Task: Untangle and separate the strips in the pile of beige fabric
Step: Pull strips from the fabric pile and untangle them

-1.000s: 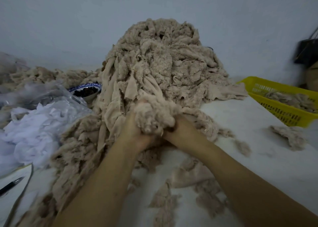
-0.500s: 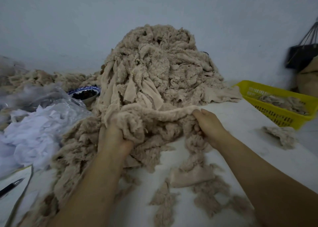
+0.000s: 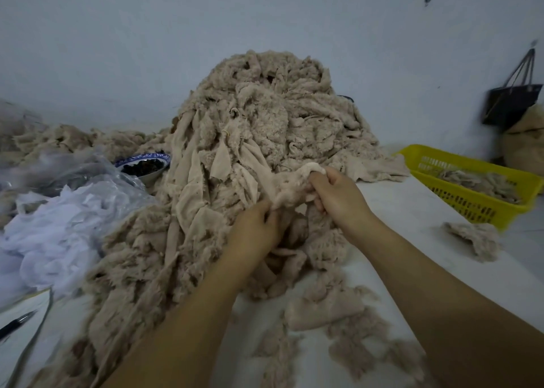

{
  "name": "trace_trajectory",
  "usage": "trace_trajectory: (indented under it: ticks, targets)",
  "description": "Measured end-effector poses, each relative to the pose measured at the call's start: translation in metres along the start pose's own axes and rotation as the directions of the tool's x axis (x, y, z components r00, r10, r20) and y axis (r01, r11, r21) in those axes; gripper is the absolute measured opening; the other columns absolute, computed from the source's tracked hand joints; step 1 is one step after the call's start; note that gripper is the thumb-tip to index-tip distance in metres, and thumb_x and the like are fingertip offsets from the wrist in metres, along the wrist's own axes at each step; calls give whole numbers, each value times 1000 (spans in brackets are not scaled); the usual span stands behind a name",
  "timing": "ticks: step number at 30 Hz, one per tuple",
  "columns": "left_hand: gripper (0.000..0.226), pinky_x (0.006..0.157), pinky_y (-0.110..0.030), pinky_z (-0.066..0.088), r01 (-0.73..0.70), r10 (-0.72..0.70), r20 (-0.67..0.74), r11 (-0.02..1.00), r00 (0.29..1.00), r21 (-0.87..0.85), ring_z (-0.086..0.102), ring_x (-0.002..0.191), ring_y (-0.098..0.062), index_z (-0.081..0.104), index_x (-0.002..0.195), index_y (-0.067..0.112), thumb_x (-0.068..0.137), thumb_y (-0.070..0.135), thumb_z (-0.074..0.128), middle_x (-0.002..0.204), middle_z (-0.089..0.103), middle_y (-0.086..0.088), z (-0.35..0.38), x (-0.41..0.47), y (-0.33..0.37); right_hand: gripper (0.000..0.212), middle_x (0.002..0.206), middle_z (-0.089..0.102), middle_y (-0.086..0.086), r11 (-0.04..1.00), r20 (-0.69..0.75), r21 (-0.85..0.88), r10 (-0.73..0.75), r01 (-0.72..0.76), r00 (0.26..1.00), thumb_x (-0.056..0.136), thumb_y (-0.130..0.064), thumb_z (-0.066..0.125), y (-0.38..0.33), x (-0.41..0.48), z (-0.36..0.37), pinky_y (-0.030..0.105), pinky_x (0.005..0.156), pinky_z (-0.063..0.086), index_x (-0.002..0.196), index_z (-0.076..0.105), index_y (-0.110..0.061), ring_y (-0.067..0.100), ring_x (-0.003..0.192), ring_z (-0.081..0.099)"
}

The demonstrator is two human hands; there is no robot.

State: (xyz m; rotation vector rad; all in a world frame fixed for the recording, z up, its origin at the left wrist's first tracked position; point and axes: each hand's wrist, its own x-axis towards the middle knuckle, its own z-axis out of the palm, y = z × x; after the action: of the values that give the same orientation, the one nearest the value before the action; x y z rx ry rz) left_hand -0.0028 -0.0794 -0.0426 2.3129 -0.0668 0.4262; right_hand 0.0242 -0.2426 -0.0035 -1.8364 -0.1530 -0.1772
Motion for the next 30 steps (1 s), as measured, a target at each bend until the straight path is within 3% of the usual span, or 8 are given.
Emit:
trace_trajectory:
  ticks: [5,8,11,14,16,19,25,30]
  targets:
    - [36,54,-19,28,66,-126,-263,972,957,-224,46,66,-3,43,72,25,105,38,37,71,50,6,-20,-1,3,44,130,56,17,936,-29,-322,140,-142,990,105,-31,31,35,5,2,31,77,31,133,51,-3,30,111,53]
    - [36,61,-20,38,94,-192,-173,885,966,-456,51,67,-1,52,70,30,104,39,43,70,55,13,-14,-9,17,28,116,57,18,907,-4,-368,221,-207,975,106,-23,29,55,8,13,28,79,32,109,52,-6,29,100,51]
    - [26,80,-31,57,253,-208,157,597,965,-762,72,90,-13,72,91,25,100,40,53,92,77,3,-10,-19,18,16,93,51,5,939,-65,-232,245,-253,967,106,-19,30,62,14,17,30,71,37,101,45,-15,19,81,48]
    - [23,73,-30,59,364,-119,347,421,930,-831,73,97,-21,75,100,16,88,33,66,103,76,-8,-25,-22,5,20,87,52,7,937,-65,-116,324,-329,944,105,-18,28,58,18,15,33,70,44,99,48,-16,19,75,50]
    - [7,64,-25,55,332,-109,349,656,931,-678,72,82,-19,74,88,20,89,25,70,91,75,-1,-34,-19,-5,28,94,58,15,926,-52,78,374,-370,926,103,-18,29,56,21,13,43,78,49,106,55,-9,28,83,55]
    - [11,60,-30,44,98,-89,165,994,982,-49,59,71,-16,59,83,23,94,19,60,77,62,4,-45,-7,-14,30,82,63,8,863,-137,356,427,-358,894,101,-16,32,48,25,6,30,59,48,101,61,-10,18,68,57]
    - [14,61,-41,51,146,-162,-318,986,934,-75,60,67,-23,56,101,24,91,15,57,77,64,-1,-64,4,-14,23,96,63,9,773,-166,547,476,-321,864,101,-11,35,42,34,-2,30,71,48,114,55,-12,17,74,60]
    - [17,53,-36,42,97,-193,-401,964,895,-248,54,62,-19,53,101,24,90,11,53,74,60,1,-54,-3,-2,23,110,59,6,926,74,178,325,-333,943,101,-20,40,40,8,4,37,83,58,123,46,-22,18,89,69]
